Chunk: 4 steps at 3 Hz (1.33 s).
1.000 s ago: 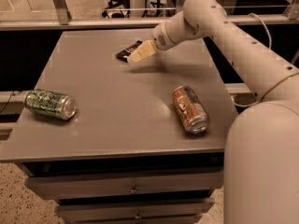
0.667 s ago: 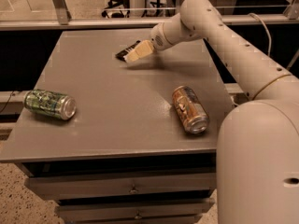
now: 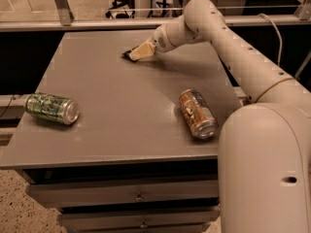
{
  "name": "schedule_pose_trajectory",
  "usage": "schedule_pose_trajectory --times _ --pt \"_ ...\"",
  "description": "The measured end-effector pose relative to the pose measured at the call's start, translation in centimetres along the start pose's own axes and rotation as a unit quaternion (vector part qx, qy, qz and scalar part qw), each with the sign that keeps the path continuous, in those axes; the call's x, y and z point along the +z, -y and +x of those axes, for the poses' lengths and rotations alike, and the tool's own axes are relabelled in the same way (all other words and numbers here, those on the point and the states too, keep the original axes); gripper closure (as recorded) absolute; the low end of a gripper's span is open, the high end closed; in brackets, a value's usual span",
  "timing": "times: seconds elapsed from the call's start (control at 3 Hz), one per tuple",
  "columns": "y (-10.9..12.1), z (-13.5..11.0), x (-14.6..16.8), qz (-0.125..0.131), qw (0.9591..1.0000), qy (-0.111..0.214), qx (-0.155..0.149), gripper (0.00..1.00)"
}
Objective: Pick rxbar chocolate
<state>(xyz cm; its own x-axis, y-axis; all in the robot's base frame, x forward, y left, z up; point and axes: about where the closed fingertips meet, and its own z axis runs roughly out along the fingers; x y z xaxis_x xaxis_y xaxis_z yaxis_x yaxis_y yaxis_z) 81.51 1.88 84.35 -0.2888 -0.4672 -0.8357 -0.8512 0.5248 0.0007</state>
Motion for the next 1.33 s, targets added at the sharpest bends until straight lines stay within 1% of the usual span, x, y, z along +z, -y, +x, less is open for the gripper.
schedule_pose_trajectory --times 0.67,1.0,1.33 --pt "0.1 -0.2 -0.2 -0.003 0.9999 0.011 0.005 0.83" --pt "-0.4 -1.6 -0.9 -0.007 0.9996 0.027 -0.006 1.00" --pt "-1.5 -3.9 -1.9 -0.011 0.9983 0.049 -0.031 1.00"
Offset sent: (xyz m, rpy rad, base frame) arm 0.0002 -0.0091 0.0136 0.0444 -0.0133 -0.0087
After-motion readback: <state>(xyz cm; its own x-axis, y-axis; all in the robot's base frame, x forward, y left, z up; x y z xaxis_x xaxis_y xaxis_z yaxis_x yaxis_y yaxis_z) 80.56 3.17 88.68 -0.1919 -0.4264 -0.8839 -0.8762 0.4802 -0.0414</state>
